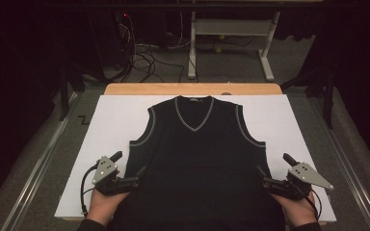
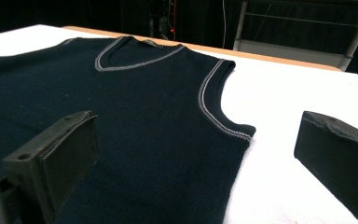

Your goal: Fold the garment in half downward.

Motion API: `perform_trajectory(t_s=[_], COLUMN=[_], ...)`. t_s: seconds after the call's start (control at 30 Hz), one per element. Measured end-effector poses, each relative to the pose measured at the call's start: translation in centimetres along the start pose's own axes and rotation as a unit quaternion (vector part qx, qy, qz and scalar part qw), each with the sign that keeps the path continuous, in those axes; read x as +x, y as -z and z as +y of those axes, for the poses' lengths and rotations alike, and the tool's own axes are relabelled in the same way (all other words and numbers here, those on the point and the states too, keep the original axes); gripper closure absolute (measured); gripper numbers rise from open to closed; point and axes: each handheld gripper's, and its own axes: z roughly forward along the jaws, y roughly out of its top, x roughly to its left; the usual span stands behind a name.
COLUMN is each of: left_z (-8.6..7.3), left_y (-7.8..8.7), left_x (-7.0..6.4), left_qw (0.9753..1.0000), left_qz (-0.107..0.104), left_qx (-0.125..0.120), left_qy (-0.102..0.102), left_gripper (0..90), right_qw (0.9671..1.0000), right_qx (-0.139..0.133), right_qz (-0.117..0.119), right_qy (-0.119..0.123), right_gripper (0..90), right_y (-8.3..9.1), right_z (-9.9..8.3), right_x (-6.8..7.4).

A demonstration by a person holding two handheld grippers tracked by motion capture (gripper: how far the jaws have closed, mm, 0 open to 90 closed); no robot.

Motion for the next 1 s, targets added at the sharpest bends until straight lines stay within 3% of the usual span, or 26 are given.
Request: perform_trajectory(t_s=[1.0], left_z=[0.13], left_y=[0.11], left_x=[0.73], left_qw=[0.9996], left_qz=[-0.009], left_qx=[0.001], left_qy=[0.027], left_gripper=[0.0], right_qw=[0.9999], right_qx=[0.003], right_qz=[0.000], right_qy=[0.011], right_gripper=[0.0], right_y=[-0.02], right_z=[0.26], right_x=[0.42])
